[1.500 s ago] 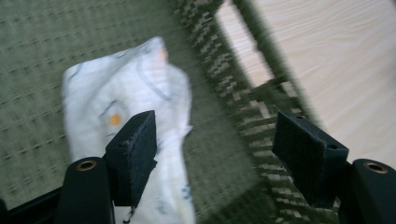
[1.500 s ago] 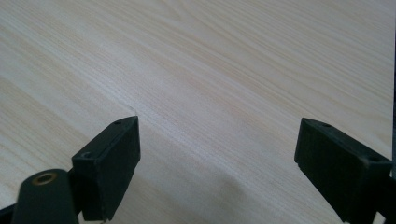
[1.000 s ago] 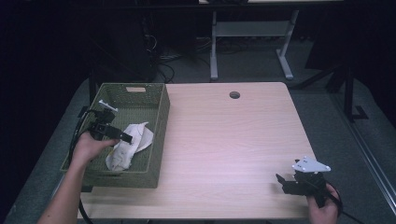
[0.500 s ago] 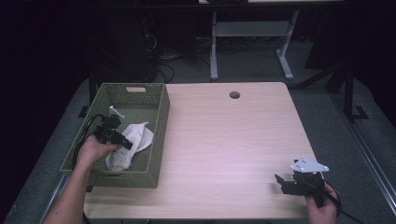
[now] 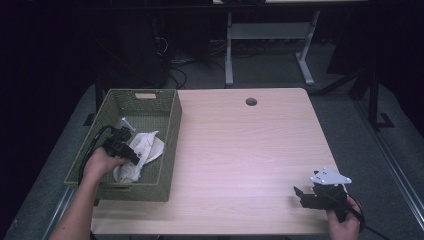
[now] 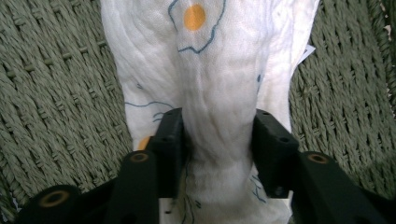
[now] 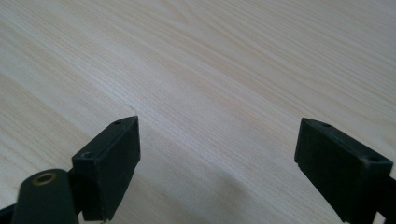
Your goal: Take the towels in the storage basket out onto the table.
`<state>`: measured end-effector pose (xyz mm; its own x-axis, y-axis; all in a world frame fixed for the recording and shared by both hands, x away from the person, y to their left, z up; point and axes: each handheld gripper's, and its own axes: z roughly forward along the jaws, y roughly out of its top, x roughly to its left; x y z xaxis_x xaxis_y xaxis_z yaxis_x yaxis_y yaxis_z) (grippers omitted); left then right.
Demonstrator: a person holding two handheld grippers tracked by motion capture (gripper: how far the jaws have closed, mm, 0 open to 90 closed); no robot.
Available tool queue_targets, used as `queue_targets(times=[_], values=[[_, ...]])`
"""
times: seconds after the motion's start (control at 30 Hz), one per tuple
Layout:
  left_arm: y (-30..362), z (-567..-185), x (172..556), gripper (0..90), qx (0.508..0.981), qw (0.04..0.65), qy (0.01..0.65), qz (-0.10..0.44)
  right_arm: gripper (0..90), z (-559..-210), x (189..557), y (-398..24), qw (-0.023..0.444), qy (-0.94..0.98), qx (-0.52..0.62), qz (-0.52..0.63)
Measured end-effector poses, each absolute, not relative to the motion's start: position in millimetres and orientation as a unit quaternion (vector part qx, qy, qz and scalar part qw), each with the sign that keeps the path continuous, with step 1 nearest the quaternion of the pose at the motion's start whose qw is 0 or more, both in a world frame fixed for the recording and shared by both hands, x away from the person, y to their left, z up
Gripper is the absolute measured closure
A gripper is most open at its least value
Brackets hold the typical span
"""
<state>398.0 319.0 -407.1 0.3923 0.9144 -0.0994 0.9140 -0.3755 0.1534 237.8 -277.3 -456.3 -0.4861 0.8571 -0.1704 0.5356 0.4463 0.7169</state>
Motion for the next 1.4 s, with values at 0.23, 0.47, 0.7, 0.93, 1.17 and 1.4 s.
queue_targets(times=[0.23,0.47,0.7,0.93,1.17,1.4], values=[[318.0,-409.7,396.7,69.4,0.832,0.087,0.547,0.000,13.9,-456.9,237.6,-277.4,0.267,0.808,0.430,0.302],[326.4,-402.9,394.3,74.6,0.827,0.110,0.552,0.005,13.9,-458.1,237.6,-282.1,0.266,0.805,0.435,0.305],[333.1,-382.5,389.5,75.4,0.814,0.160,0.558,0.013,13.9,-458.7,238.9,-282.1,0.265,0.804,0.435,0.306],[332.9,-366.1,381.0,75.7,0.811,0.197,0.550,0.025,13.9,-456.8,238.7,-279.4,0.267,0.803,0.435,0.307],[335.6,-359.8,374.4,75.7,0.807,0.217,0.549,0.026,13.9,-455.6,238.1,-280.2,0.272,0.802,0.435,0.307],[338.3,-353.1,372.1,75.7,0.800,0.237,0.550,0.025,13.9,-456.0,238.3,-282.7,0.270,0.798,0.443,0.307]])
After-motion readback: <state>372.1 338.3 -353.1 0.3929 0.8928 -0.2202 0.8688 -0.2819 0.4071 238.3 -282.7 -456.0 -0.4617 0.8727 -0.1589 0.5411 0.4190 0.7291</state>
